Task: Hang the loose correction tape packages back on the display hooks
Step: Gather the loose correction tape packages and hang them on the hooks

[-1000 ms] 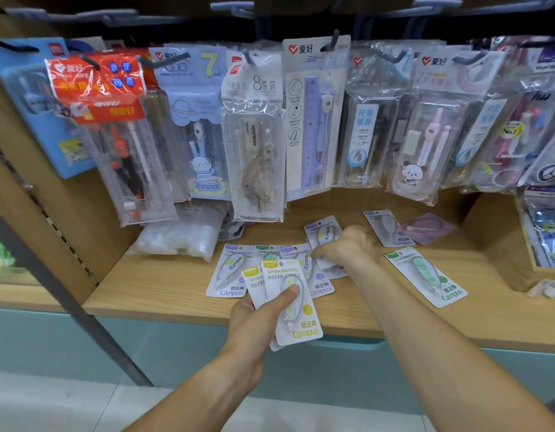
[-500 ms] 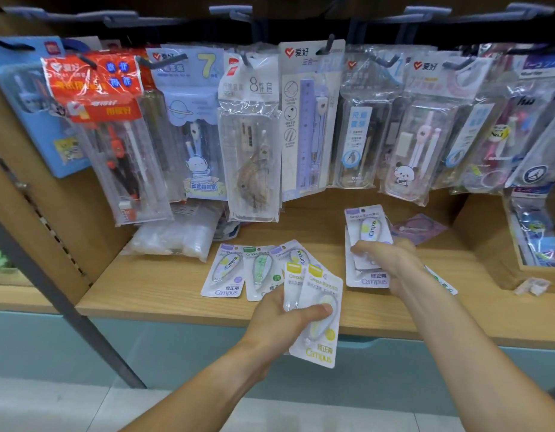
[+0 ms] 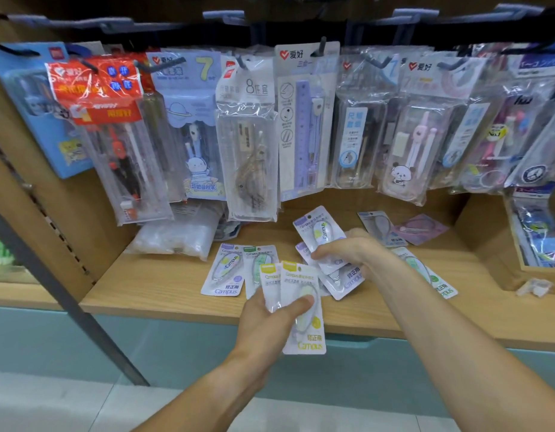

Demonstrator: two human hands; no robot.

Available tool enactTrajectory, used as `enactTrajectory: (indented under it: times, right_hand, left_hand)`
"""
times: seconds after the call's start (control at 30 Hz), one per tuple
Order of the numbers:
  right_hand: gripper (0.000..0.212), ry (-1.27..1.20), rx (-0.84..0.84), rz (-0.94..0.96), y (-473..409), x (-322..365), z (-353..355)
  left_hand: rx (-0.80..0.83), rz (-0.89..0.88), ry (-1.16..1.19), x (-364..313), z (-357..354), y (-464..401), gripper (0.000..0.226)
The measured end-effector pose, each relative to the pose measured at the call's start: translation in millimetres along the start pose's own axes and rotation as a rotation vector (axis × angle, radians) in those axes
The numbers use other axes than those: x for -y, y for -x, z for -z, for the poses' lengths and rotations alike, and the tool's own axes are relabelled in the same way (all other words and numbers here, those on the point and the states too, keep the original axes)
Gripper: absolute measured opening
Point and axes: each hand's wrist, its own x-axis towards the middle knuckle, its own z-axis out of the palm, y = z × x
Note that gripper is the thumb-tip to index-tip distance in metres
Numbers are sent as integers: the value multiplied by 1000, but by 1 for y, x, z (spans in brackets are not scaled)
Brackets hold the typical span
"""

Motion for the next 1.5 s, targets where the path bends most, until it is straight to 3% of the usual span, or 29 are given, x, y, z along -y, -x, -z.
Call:
enactTrajectory:
  times: [0.13, 0.3, 0.5, 0.57, 0.77, 0.87, 1.0, 1.2, 1.4, 1.5]
  right_hand:
    - [51, 53, -29, -25, -1, 5, -9]
    - [52, 87, -52, -20, -2, 4, -18]
    - [43, -156, -30, -75, 2, -10, -18]
    - [35, -230, -41, -46, 7, -19, -14]
    - [36, -406, -40, 53, 17, -44, -11]
    - [40, -499, -36, -24, 30, -61, -1]
    - [30, -528, -4, -159, 85, -64, 27]
    - [23, -597, -34, -252, 211, 10, 85]
    - [26, -687, -137, -226, 353, 153, 192]
    - [48, -731, -277, -166, 426, 233, 271]
  left_hand:
    - [-83, 30, 107, -4, 7, -4, 30]
    - [-65, 58, 138, -8, 7, -7, 31]
    - [73, 86, 157, -13, 0, -6, 28]
    - [94, 85, 167, -12, 0, -6, 29]
    - [125, 102, 207, -10, 1, -9, 35]
    - [118, 150, 270, -16, 2, -5, 37]
    - [82, 302, 345, -37, -2, 27, 41]
    - [97, 518, 361, -149, -23, 121, 48]
    - [161, 497, 252, -339, -64, 228, 49]
    - [214, 444, 202, -451, -107, 282, 73]
